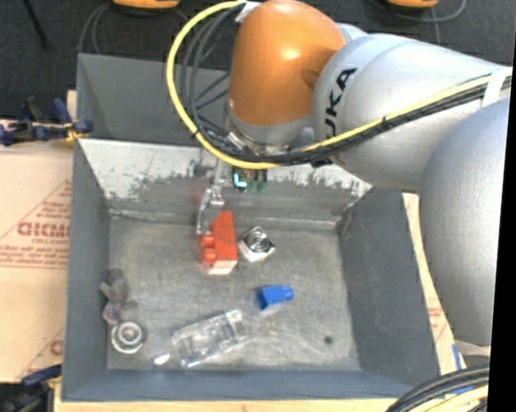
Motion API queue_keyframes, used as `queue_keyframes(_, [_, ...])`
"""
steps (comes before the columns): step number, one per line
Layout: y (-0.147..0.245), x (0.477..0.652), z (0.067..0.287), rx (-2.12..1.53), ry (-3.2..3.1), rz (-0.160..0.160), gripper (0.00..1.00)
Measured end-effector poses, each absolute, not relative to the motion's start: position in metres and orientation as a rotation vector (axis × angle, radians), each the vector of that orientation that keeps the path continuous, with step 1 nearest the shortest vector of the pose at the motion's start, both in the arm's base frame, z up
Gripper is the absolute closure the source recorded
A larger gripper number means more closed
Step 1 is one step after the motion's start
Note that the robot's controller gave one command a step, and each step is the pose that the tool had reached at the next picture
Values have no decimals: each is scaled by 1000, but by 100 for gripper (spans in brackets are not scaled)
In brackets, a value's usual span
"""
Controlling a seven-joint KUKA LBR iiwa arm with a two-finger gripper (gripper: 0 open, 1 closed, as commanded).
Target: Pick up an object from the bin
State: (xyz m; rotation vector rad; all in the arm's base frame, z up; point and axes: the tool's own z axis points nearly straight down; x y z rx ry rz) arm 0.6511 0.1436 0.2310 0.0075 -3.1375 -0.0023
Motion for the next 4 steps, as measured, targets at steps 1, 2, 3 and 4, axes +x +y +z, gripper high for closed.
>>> queue_keyframes(1, [68, 608, 111, 239, -3132, 3, 0])
queue_keyframes(2, [44, 613, 97, 566, -3123, 3, 0])
queue_keyframes(3, [26, 594, 140, 316, -3135, -2, 0])
queue_keyframes(4, [-27, 577, 99, 833, -3028, 4, 0])
